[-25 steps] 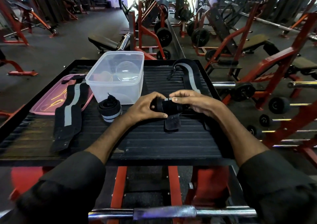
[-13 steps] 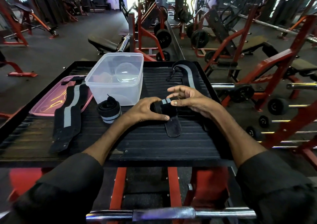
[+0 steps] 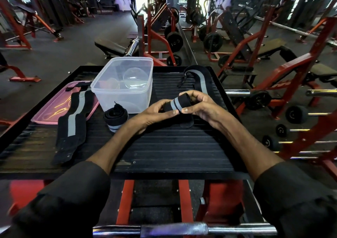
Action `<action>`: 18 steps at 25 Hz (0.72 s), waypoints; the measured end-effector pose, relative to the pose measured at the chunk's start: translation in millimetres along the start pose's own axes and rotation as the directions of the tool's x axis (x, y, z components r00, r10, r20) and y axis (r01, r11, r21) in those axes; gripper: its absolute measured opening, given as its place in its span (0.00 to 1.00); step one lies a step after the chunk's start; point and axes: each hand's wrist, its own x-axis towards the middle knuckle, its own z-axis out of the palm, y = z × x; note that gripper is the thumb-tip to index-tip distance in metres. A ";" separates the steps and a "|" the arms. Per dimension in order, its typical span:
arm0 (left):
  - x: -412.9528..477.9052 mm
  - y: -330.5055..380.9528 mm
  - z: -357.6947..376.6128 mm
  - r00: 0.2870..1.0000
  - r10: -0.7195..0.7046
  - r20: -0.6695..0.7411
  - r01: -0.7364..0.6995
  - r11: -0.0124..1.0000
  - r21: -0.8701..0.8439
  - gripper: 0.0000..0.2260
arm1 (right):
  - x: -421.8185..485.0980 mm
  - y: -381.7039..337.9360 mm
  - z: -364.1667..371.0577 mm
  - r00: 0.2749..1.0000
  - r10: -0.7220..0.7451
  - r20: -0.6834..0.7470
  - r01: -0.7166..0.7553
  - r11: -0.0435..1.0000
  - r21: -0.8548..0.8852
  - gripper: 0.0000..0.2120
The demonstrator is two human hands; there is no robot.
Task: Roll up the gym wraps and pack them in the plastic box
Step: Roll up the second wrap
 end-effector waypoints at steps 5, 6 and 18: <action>-1.4 2.6 3.4 0.999 0.017 -0.043 -0.019 0.998 -0.063 0.22 | 1.4 -1.7 5.2 0.999 -0.009 0.037 0.003 0.988 0.154 0.31; -0.9 3.0 4.9 0.995 0.050 -0.083 -0.054 0.997 -0.053 0.22 | 0.6 -3.1 5.8 0.999 0.004 0.053 -0.013 0.986 0.168 0.32; -0.9 -1.8 8.0 0.771 0.627 -0.110 -0.448 0.657 0.606 0.30 | 0.0 -6.1 2.3 0.970 0.235 0.065 -0.233 0.972 -0.036 0.27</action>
